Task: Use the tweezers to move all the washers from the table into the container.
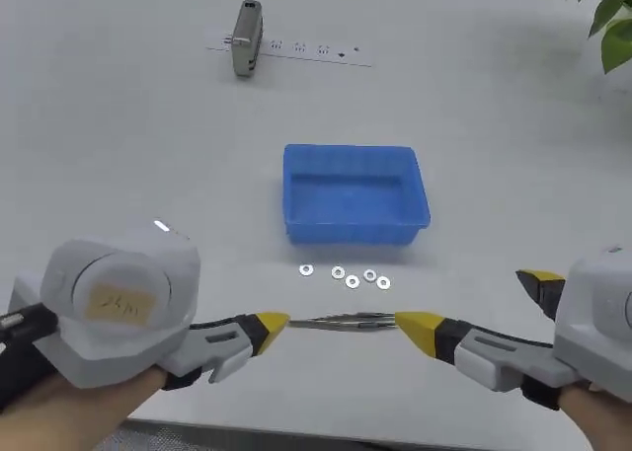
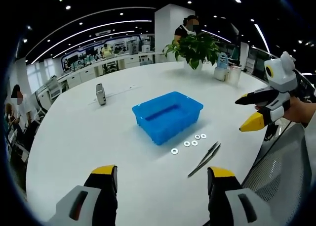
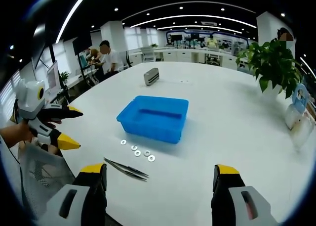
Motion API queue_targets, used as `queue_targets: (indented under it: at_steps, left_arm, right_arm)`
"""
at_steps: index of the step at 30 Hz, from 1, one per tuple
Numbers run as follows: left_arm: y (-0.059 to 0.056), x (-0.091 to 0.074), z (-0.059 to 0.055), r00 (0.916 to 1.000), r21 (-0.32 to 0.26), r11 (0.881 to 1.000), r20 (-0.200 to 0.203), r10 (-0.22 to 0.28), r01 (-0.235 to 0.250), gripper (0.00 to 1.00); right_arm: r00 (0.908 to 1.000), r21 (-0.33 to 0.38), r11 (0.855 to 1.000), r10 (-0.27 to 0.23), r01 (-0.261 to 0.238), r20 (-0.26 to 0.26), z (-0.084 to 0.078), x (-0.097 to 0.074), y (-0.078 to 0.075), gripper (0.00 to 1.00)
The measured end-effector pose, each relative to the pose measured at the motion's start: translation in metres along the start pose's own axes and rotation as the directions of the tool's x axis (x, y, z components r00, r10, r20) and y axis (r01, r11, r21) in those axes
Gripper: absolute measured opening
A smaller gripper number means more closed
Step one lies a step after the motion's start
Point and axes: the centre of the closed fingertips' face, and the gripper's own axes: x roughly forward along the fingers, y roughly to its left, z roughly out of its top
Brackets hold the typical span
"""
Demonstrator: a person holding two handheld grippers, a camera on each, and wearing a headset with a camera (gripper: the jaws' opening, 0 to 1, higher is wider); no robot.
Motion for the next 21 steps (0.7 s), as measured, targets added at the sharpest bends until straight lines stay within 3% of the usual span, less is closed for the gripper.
queue_targets:
  at_steps: [7, 11, 18, 21]
  left_arm:
    - [-0.008, 0.011, -0.005, 0.998, 0.051, 0.997, -0.031, -0.055, 0.056, 0.65]
    - [-0.017, 0.018, -0.009, 0.9928, 0.076, 0.991, -0.056, -0.106, 0.11, 0.54]
    - [-0.031, 0.033, -0.02, 0.9764, 0.187, 0.962, -0.126, -0.176, 0.197, 0.35]
    - [-0.038, 0.04, -0.024, 0.9683, 0.202, 0.952, -0.145, -0.204, 0.23, 0.29]
  right_arm:
    - [0.9999, 0.002, 1.0, 0.01, -0.01, -0.008, -0.003, 0.006, 0.001, 0.86]
    - [0.9995, 0.003, 1.0, 0.027, -0.027, -0.019, -0.006, 0.009, 0.006, 0.84]
    - [0.9976, -0.009, 0.998, 0.06, -0.061, -0.035, -0.01, 0.017, 0.015, 0.81]
    - [0.9955, -0.021, 0.996, 0.085, -0.086, -0.041, -0.01, 0.02, 0.02, 0.76]
